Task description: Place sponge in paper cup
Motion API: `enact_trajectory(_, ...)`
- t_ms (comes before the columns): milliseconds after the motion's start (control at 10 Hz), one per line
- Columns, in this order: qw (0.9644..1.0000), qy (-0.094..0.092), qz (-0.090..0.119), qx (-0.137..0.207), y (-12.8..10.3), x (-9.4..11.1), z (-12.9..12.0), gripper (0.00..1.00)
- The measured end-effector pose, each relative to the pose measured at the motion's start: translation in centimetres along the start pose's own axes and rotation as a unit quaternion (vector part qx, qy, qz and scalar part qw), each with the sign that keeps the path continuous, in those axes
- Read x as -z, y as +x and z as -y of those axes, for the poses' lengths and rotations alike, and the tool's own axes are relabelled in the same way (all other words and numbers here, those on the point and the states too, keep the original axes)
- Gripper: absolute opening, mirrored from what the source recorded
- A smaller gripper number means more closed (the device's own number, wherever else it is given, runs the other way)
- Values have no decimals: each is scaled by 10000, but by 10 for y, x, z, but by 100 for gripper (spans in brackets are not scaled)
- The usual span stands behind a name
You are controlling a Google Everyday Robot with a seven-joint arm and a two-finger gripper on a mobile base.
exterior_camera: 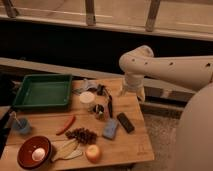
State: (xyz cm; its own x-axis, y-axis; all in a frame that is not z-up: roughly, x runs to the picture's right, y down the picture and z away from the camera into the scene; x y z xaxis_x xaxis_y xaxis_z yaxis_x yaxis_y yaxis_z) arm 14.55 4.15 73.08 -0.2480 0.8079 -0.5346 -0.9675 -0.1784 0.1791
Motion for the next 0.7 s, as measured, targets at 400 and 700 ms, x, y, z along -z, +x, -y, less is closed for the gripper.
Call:
enact_trajectory(400,10000,3,-2,5,0,0,0,78)
enact_trajectory(700,9992,79,-215,327,14,-16,-10,78)
